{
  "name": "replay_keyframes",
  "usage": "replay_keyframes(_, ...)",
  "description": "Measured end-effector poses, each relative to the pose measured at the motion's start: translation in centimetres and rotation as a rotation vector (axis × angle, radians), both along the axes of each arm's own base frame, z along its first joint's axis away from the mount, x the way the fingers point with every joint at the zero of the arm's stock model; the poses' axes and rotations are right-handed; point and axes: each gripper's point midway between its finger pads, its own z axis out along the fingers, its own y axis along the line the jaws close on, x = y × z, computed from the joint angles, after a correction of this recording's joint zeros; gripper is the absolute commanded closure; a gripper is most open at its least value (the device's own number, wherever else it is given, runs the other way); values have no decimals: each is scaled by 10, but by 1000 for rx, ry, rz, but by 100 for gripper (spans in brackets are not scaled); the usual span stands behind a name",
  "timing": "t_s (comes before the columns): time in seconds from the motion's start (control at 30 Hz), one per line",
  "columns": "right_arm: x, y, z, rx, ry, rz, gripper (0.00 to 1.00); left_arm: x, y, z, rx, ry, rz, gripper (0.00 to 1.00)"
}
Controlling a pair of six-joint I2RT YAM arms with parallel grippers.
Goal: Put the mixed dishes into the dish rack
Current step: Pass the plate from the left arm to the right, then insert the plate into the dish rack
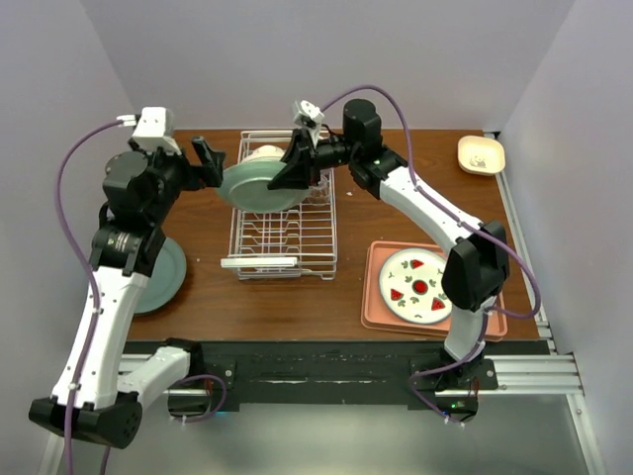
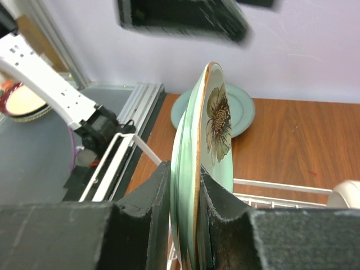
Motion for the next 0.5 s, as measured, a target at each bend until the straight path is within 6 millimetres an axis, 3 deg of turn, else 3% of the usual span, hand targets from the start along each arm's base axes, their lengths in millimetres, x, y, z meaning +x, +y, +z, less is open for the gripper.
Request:
replay_keyframes(0.13, 22, 1, -14, 4, 47, -27, 100, -20, 31, 12, -21, -24, 162, 5)
replay_keyframes(0.3, 49, 5, -48, -29, 130, -52, 100, -36, 53, 14, -45, -23, 282, 4)
replay_keyframes(0.5, 72, 13, -81, -60, 182, -90, 100, -34, 61, -20, -45, 63, 343, 4)
